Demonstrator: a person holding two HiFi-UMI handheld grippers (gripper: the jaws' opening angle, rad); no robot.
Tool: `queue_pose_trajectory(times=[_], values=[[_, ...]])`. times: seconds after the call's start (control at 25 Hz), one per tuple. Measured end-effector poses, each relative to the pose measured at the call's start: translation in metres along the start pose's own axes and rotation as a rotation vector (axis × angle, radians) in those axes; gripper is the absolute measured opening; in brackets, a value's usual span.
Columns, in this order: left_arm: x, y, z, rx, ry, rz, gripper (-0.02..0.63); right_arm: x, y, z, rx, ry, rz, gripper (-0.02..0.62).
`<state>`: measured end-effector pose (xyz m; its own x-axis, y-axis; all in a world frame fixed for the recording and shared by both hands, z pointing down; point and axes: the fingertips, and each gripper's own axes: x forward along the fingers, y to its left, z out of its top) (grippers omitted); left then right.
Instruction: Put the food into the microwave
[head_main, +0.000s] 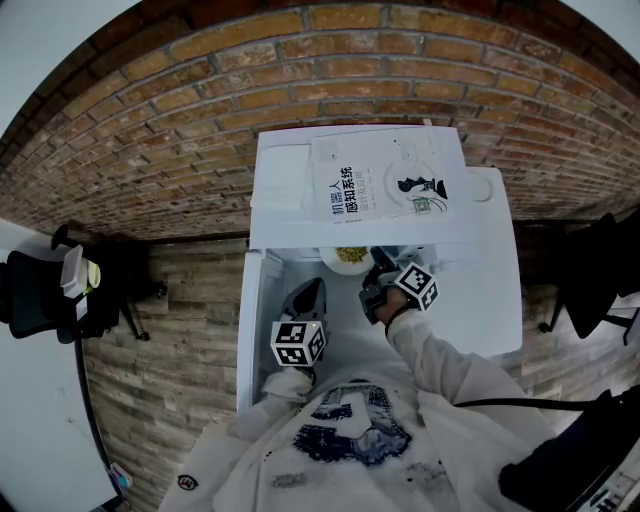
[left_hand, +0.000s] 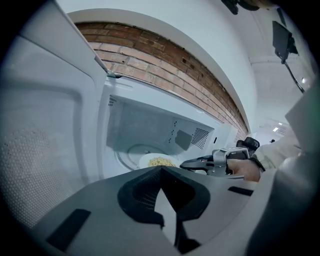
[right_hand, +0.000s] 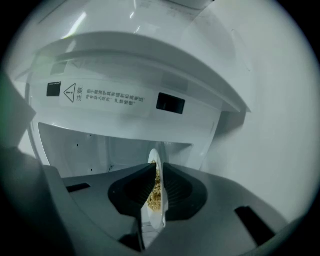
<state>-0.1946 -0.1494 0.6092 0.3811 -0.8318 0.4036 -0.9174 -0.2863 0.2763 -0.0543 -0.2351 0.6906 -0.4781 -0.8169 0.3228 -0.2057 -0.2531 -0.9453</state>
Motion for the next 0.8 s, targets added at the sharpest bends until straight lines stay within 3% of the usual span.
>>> queue_pose_trajectory(times=[0.8], values=[[-0.004,-0.004,0.0,-0.008,-0.004,-0.01,0.008,-0.013,-0.004,-0.004,0.028,0.01,0.004,0.032]])
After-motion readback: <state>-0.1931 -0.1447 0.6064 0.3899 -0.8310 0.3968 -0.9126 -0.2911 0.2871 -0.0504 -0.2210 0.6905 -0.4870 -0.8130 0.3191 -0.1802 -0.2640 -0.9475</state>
